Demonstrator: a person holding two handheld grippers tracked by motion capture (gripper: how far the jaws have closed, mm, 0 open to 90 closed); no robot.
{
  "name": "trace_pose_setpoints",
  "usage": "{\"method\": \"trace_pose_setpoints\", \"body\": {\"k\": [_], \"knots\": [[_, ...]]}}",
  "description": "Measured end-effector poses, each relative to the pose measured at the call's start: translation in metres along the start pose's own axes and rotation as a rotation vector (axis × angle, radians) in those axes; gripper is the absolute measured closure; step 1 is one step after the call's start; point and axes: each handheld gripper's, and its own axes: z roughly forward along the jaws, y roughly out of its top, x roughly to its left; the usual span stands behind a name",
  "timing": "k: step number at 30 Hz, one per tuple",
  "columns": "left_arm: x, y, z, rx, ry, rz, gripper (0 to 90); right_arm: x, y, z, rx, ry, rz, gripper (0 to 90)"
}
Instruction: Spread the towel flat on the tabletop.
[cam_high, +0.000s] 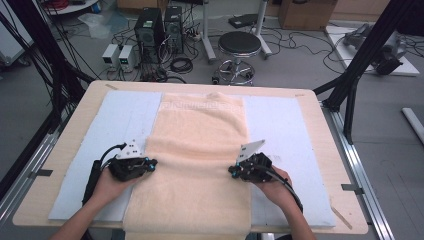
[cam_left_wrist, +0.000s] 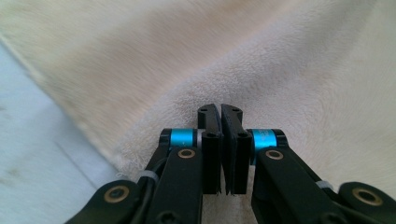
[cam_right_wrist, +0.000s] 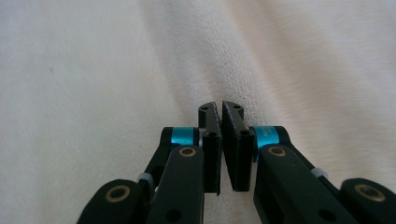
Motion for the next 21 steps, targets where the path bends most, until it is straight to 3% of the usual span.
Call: {"method": "trace_pose_setpoints", "body": {"k": [2, 3, 5, 10, 14, 18, 20, 21], "knots": [[0.002, 0.003, 0.002, 0.007, 0.033, 0.002, 84.9, -0.008, 0.000, 0.002, 0.017, -0.055, 0.017, 81.8], [0.004, 0.004, 0.000, -0.002, 0.021, -0.007, 82.8, -0.011, -0.002, 0.004, 0.021, -0.063, 0.031, 76.0], [0.004, 0.004, -0.007, -0.022, -0.001, -0.006, 76.2, -0.015, -0.005, 0.000, -0.002, -0.024, 0.078, 72.2], [-0.008, -0.007, -0.027, -0.043, -0.061, 0.039, 68.3, 0.006, -0.002, -0.019, -0.059, -0.019, 0.002, 69.2], [-0.018, -0.020, -0.040, -0.037, -0.115, 0.061, 62.6, 0.025, -0.010, -0.018, -0.029, 0.056, -0.032, 64.6], [-0.021, -0.032, -0.037, 0.021, -0.165, 0.077, 58.3, 0.033, -0.026, -0.007, 0.049, 0.096, -0.024, 61.4], [-0.022, -0.037, -0.031, 0.068, -0.199, 0.089, 58.2, 0.035, -0.030, -0.001, 0.069, 0.110, -0.015, 60.9], [-0.023, -0.039, -0.028, 0.074, -0.199, 0.101, 58.8, 0.036, -0.031, 0.000, 0.054, 0.102, -0.024, 62.9]]}}
